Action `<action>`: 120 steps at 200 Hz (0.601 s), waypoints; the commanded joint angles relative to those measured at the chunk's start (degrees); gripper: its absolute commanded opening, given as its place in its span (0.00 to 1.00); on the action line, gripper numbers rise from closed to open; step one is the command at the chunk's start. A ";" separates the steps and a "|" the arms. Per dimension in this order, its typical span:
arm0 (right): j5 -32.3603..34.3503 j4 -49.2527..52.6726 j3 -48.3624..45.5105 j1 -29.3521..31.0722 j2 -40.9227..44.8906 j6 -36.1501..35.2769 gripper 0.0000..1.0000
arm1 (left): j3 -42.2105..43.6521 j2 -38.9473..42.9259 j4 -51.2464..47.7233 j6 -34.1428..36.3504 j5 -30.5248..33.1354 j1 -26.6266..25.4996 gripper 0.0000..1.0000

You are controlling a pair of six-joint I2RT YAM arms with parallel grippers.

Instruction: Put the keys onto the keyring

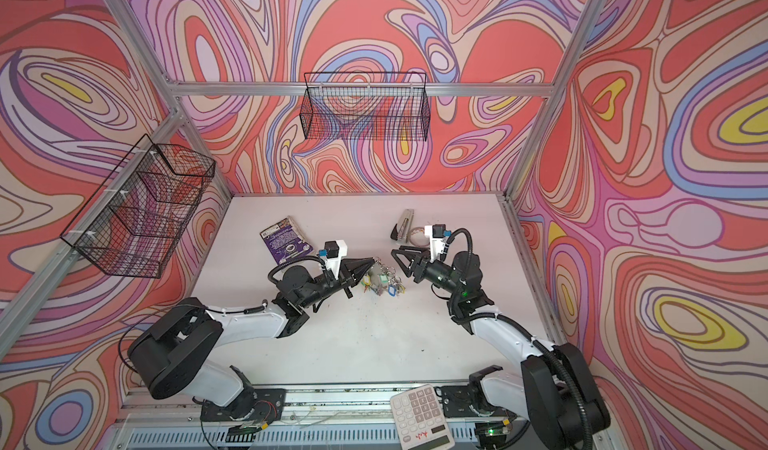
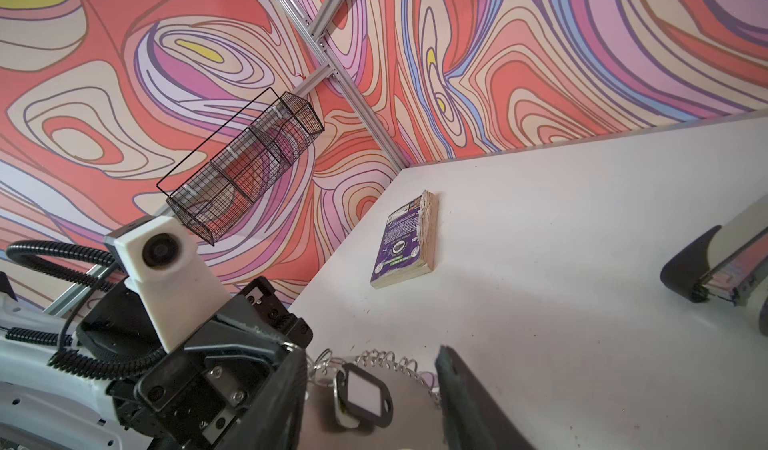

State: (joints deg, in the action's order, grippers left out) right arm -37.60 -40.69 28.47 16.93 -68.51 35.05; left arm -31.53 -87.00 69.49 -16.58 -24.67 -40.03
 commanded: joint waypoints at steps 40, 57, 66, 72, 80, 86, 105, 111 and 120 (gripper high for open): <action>-7.47 -3.13 1.94 0.51 -5.84 0.35 0.49 | -2.82 1.97 5.98 -2.66 -3.81 0.74 0.00; -8.72 -4.22 2.18 1.57 -6.95 0.24 0.49 | -3.21 1.74 5.97 -2.99 -3.85 0.74 0.00; -9.55 -5.10 2.24 2.31 -7.24 0.26 0.49 | -3.22 1.55 5.92 -3.24 -3.90 0.83 0.00; -9.99 -5.86 2.17 2.79 -7.36 0.31 0.49 | -3.29 1.37 5.96 -3.35 -3.82 0.83 0.00; -10.38 -6.64 1.95 3.39 -7.51 0.29 0.50 | -3.30 1.23 5.99 -3.50 -3.90 0.83 0.00; -10.62 -7.42 1.78 3.72 -7.49 0.47 0.50 | -3.32 1.09 6.00 -3.54 -3.85 0.83 0.00; -11.96 -11.67 0.86 4.08 -7.85 2.37 0.49 | -3.35 0.84 6.00 -3.85 -4.06 0.84 0.00; -12.26 -13.02 0.57 4.08 -7.94 3.12 0.49 | -3.47 0.74 6.00 -3.99 -4.24 0.88 0.00; -12.30 -14.04 0.46 4.03 -8.26 3.69 0.48 | -3.50 0.71 6.00 -4.20 -4.55 0.88 0.00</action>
State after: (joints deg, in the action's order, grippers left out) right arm -47.64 -47.68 29.30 20.80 -75.94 36.42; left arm -32.82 -86.61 69.54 -19.57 -27.70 -39.64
